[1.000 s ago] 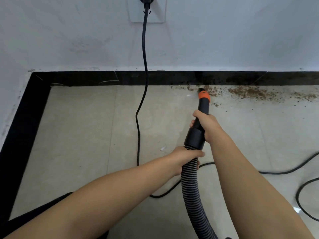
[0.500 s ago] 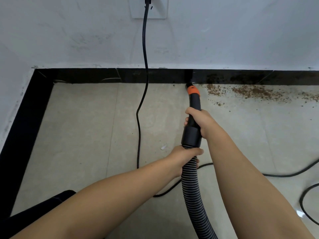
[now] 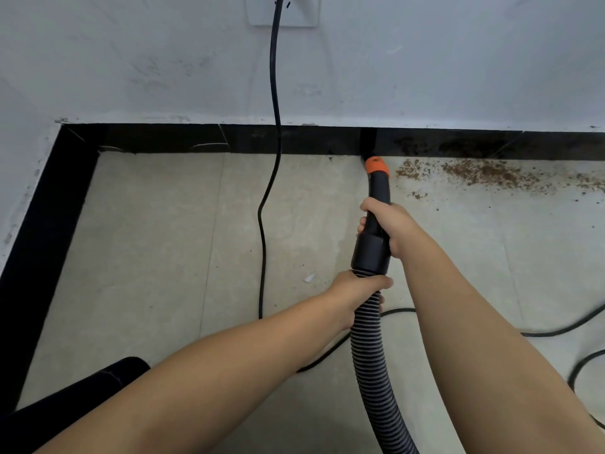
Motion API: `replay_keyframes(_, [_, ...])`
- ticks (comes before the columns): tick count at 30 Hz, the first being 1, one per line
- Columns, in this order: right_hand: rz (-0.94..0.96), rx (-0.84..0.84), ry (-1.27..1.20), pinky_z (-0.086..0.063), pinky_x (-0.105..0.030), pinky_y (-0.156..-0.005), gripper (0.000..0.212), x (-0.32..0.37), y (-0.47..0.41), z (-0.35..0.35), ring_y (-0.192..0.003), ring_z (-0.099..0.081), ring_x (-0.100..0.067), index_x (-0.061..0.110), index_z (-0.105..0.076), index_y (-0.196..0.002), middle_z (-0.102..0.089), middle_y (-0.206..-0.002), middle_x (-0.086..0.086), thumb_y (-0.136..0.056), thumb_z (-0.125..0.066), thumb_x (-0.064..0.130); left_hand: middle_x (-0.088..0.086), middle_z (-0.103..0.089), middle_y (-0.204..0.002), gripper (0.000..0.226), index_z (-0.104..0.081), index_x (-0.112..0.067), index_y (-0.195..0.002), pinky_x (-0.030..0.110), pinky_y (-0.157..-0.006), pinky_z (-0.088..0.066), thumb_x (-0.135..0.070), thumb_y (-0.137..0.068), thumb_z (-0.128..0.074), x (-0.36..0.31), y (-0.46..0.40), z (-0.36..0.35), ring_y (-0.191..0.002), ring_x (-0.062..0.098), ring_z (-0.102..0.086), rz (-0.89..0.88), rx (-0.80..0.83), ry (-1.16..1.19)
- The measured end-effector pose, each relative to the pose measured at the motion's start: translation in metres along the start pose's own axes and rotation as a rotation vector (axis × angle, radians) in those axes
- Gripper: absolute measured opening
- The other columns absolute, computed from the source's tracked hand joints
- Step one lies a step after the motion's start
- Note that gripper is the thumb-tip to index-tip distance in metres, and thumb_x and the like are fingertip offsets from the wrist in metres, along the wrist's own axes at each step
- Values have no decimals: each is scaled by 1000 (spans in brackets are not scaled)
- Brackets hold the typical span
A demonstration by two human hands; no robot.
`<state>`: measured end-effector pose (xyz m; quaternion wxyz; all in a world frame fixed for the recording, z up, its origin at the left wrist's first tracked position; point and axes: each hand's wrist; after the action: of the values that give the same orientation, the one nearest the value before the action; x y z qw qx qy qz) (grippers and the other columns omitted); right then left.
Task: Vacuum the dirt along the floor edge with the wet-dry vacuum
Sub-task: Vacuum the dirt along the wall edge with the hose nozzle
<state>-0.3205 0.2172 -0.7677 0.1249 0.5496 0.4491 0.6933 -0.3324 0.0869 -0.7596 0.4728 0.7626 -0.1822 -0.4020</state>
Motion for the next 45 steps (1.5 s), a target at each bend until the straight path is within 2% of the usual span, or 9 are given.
replay_keyframes(7, [10, 102, 108, -53, -32, -61, 14, -7, 6, -51, -51, -55, -19, 10, -50, -96, -56, -65, -7, -86, -60, 11, 8, -55, -64, 13, -53, -7, -87, 22, -48, -48, -9, -85, -67, 9, 8, 35, -51, 18, -53, 4, -68, 113])
replay_keyframes(12, [8, 145, 146, -52, -29, -57, 13, -9, 10, -71, -51, -54, -18, 11, -49, -95, -55, -66, -8, -87, -58, 9, 8, -57, -66, 17, -53, -6, -95, 21, -46, -49, -11, -86, -67, 10, 10, 51, -52, 17, -55, 1, -83, 121])
replay_keyframes(21, [22, 13, 89, -52, -31, -59, 13, -6, 6, -42, -48, -55, -19, 10, -50, -94, -56, -63, -7, -85, -60, 10, 7, -57, -65, 14, -56, -7, -91, 23, -48, -50, -10, -84, -68, 4, 7, 34, -52, 17, -55, 12, -17, 59])
replay_keyframes(27, [12, 173, 223, -52, -28, -55, 11, -7, 14, -81, -49, -54, -18, 10, -50, -92, -56, -64, -7, -86, -59, 9, 9, -57, -66, 21, -56, -3, -103, 21, -45, -50, -9, -85, -66, 14, 15, 52, -52, 18, -55, -10, -105, 181])
replay_keyframes(31, [8, 266, 305, -53, -30, -59, 11, -9, 22, -99, -51, -56, -18, 11, -51, -92, -57, -67, -8, -86, -60, 10, 9, -58, -66, 20, -57, -3, -101, 26, -52, -52, -9, -84, -66, 17, 18, 59, -54, 19, -56, -7, -135, 214])
replay_keyframes(36, [-5, 218, 298, -52, -28, -56, 10, -16, 36, -66, -50, -56, -18, 9, -50, -91, -56, -65, -8, -86, -59, 10, 9, -58, -66, 24, -57, -3, -104, 28, -54, -52, -10, -83, -67, 31, 27, 36, -53, 20, -57, 30, -60, 148])
replay_keyframes(41, [-44, 120, 231, -52, -32, -61, 14, -40, 57, 0, -51, -57, -20, 8, -51, -94, -57, -65, -8, -85, -60, 11, 9, -59, -68, 18, -54, -4, -99, 28, -54, -51, -11, -86, -64, 61, 41, -7, -55, 19, -58, 113, 45, -2])
replay_keyframes(45, [-72, 116, 179, -52, -34, -64, 12, -53, 75, 42, -51, -55, -20, 9, -50, -90, -56, -63, -7, -85, -60, 11, 9, -59, -67, 18, -55, -4, -97, 29, -57, -52, -10, -84, -65, 83, 51, -42, -57, 20, -58, 128, 77, -21])
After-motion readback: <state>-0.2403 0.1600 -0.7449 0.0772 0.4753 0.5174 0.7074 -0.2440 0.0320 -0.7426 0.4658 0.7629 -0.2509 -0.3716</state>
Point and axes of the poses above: each hand's wrist, its own y-axis away from the middle knuckle, its own z-axis out of the back of the hand, x = y × z
